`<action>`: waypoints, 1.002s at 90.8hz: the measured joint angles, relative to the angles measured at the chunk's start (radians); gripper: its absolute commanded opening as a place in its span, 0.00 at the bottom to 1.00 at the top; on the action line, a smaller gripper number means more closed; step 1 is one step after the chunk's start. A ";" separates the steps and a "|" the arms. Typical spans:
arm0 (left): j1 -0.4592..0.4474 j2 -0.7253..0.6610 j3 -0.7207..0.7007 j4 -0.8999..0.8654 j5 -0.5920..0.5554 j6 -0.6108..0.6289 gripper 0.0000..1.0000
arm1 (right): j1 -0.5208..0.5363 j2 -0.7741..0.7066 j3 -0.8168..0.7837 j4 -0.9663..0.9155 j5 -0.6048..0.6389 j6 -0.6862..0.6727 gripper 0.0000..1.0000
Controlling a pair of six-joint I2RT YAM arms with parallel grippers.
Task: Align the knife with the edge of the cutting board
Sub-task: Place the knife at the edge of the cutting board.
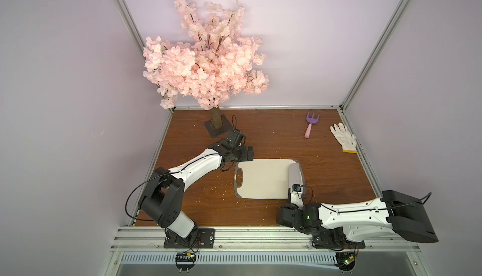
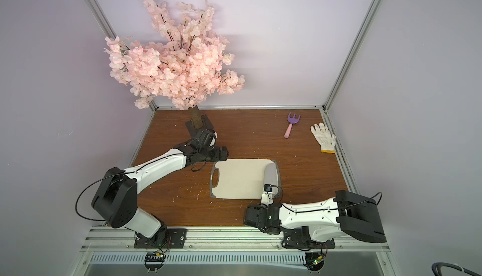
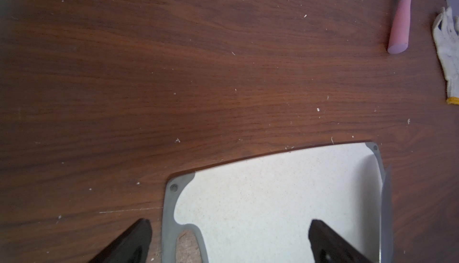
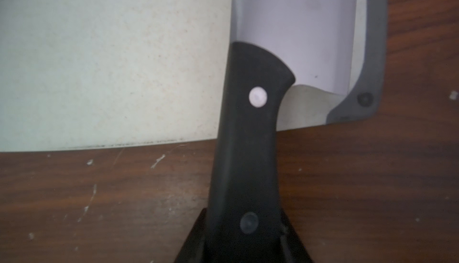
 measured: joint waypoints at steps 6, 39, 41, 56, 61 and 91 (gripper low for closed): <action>0.003 0.000 0.000 0.000 0.000 0.000 1.00 | 0.004 -0.003 0.001 -0.024 -0.002 0.005 0.00; 0.024 0.000 0.000 0.000 0.006 0.001 1.00 | 0.004 -0.085 -0.031 -0.083 -0.056 -0.002 0.00; 0.024 0.000 0.000 0.000 0.007 0.001 1.00 | 0.004 -0.083 -0.031 -0.083 -0.056 -0.006 0.00; 0.028 0.000 0.000 0.000 0.011 0.001 1.00 | 0.004 -0.028 -0.001 -0.100 -0.055 -0.036 0.00; 0.030 0.000 0.000 0.000 0.011 0.001 1.00 | 0.004 -0.017 0.005 -0.095 -0.052 -0.039 0.02; 0.032 0.000 0.000 0.000 0.014 0.002 1.00 | -0.008 0.000 0.013 -0.079 -0.043 -0.050 0.24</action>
